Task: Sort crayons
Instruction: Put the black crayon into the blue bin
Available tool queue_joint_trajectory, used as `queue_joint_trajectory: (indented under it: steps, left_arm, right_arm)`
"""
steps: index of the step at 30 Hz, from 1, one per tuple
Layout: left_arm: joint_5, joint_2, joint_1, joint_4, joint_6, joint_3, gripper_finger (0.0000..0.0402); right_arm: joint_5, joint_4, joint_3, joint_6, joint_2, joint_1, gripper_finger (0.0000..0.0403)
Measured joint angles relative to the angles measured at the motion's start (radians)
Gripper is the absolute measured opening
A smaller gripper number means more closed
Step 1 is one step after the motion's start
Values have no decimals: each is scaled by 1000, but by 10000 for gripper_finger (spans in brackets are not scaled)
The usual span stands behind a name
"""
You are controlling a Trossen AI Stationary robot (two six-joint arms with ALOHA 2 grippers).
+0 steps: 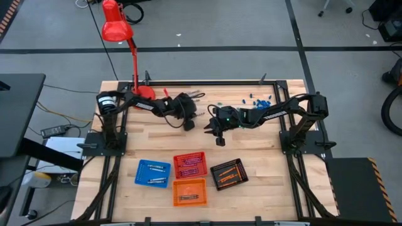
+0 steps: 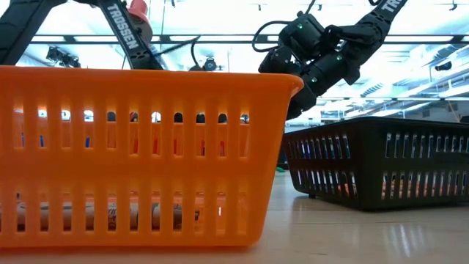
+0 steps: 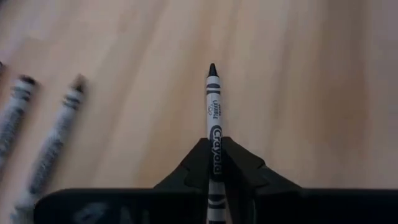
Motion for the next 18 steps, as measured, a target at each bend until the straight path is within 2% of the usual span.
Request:
queue_joint_trajectory:
  steps: [8,11,18]
  left_arm:
    - [16,-140,-22,-223,30,-1,34]
    - [28,-201,-27,-299,27,-1,34]
    - [181,-384,-50,-575,7,1,36]
  right_arm:
    - [106,-49,0,4,0,2,91]
    - [111,-49,0,4,0,2,91]
    - [113,-49,0,4,0,8,91]
